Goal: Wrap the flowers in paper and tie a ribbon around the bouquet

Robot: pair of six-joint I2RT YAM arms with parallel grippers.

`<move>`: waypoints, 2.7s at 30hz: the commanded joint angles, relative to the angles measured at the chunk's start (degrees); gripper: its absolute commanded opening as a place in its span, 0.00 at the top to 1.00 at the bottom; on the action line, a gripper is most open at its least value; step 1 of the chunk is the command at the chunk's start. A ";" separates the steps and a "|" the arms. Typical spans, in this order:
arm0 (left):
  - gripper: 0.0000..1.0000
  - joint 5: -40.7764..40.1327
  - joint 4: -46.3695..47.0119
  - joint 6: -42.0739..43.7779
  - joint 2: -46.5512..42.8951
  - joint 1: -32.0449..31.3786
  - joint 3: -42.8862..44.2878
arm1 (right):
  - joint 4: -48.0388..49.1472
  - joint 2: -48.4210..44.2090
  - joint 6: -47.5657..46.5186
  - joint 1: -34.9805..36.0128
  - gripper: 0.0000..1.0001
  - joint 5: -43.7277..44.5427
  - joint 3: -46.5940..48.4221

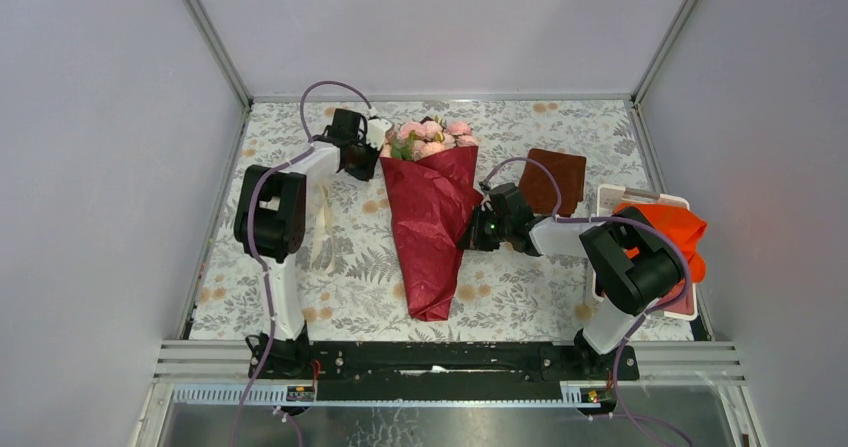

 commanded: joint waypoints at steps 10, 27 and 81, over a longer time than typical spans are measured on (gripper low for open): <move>0.81 0.67 7.01 2.20 -23.00 -15.01 -17.74 | -4.73 -0.51 -1.64 0.02 0.93 2.78 0.46; 0.55 -8.87 12.40 22.49 -26.45 -47.60 -39.49 | -6.42 -1.09 -3.03 -2.24 0.49 5.53 3.64; 0.86 -7.56 -19.03 11.58 -29.00 0.11 -36.11 | 0.24 3.49 -0.51 -7.71 1.00 -7.08 7.95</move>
